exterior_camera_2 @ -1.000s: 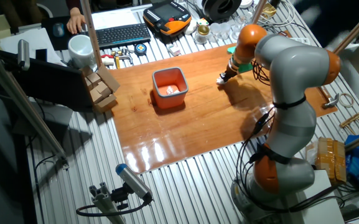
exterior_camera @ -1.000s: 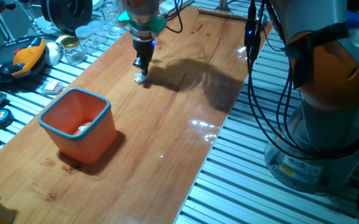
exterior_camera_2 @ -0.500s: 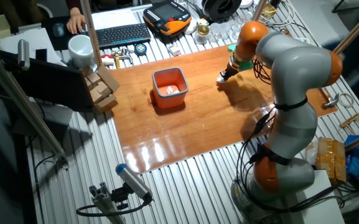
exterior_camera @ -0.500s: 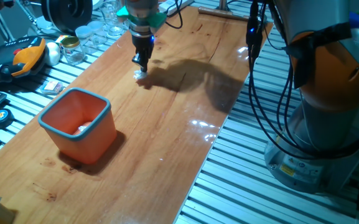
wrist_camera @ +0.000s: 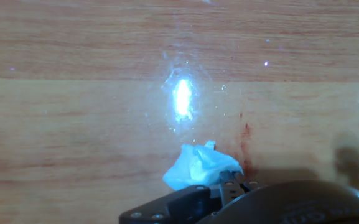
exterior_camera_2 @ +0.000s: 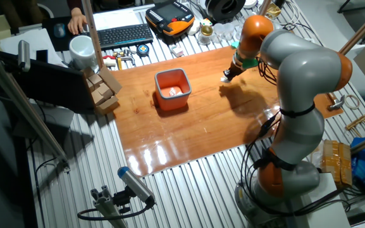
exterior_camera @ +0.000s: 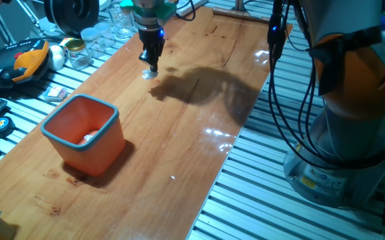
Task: Put the garbage in the trash can
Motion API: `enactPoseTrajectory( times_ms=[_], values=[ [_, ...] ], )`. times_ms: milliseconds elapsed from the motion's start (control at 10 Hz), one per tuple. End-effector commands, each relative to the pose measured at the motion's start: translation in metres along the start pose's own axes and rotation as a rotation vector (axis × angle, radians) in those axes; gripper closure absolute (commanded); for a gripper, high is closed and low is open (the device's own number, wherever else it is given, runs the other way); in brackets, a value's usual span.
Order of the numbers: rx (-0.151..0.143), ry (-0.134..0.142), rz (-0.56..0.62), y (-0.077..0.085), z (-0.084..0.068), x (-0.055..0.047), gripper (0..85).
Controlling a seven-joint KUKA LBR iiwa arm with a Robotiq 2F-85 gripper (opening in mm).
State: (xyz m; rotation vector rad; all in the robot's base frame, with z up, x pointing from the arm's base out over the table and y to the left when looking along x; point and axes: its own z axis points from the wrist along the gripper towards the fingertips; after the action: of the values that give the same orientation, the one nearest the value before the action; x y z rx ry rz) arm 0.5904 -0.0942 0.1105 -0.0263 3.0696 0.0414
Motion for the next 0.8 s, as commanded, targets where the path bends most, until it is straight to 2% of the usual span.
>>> enactPoseTrajectory(
  times_ms=[0, 300, 700],
  values=[
    [0.004, 0.002, 0.003, 0.006, -0.005, 0.002, 85.0],
    [0.014, 0.007, 0.026, 0.029, -0.018, 0.009, 85.0],
    [0.014, 0.004, 0.035, 0.047, -0.022, 0.021, 85.0]
  ],
)
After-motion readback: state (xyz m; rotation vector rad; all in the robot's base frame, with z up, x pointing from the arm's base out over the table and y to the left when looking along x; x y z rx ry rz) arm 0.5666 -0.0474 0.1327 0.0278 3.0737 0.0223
